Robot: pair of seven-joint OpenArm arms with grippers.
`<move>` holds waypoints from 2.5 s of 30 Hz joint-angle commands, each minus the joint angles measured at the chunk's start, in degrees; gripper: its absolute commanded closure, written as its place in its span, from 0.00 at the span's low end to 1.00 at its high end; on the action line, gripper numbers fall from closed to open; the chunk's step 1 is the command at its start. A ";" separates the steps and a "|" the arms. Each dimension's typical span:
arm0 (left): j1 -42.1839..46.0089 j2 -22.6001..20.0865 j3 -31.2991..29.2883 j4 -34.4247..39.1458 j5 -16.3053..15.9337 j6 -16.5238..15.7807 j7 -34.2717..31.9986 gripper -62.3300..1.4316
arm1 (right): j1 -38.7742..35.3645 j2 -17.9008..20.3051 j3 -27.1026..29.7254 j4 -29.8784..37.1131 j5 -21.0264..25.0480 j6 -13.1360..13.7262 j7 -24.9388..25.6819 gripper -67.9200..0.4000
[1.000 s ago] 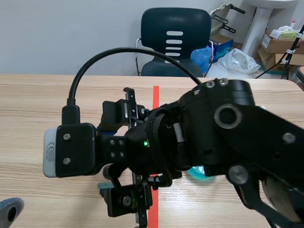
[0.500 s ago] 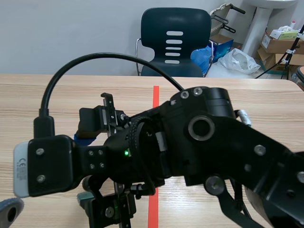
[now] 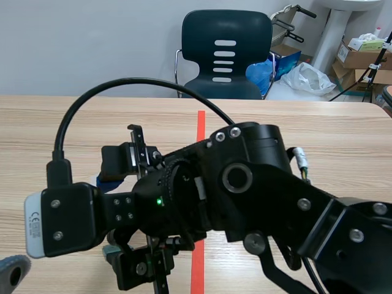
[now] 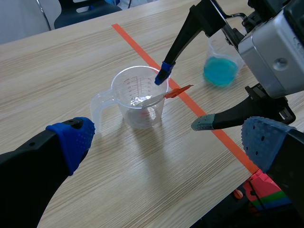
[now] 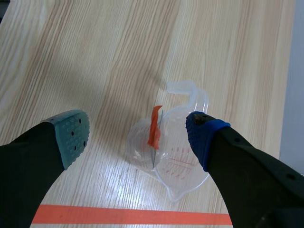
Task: Do the redox reaction experiment
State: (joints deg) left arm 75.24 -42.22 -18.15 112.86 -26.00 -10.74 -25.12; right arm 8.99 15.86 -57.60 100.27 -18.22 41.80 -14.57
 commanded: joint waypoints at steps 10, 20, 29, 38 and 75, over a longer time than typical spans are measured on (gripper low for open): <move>0.20 0.59 0.13 0.70 -0.39 -0.35 -0.81 0.00 | 0.68 -1.11 0.15 0.55 0.15 -0.15 1.01 0.47; 0.20 0.59 0.13 0.70 -0.39 -0.35 -0.81 0.00 | 0.68 -1.11 0.15 0.55 0.17 -0.15 1.90 0.78; 0.20 0.59 0.13 0.70 -0.39 -0.35 -0.81 0.00 | 0.68 -1.11 0.15 0.55 0.22 -0.20 2.10 0.96; 0.20 0.59 0.13 0.70 -0.39 -0.35 -0.81 0.00 | 0.68 -1.09 0.33 0.55 0.90 -2.08 2.03 0.98; 0.20 0.59 0.13 0.70 -0.39 -0.35 -0.81 0.00 | 0.50 2.08 22.01 0.94 40.50 -4.96 -0.59 0.98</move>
State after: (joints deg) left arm 75.24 -42.22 -18.15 112.86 -26.00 -10.74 -25.12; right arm 8.84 17.80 -36.53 100.27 20.91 37.06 -15.90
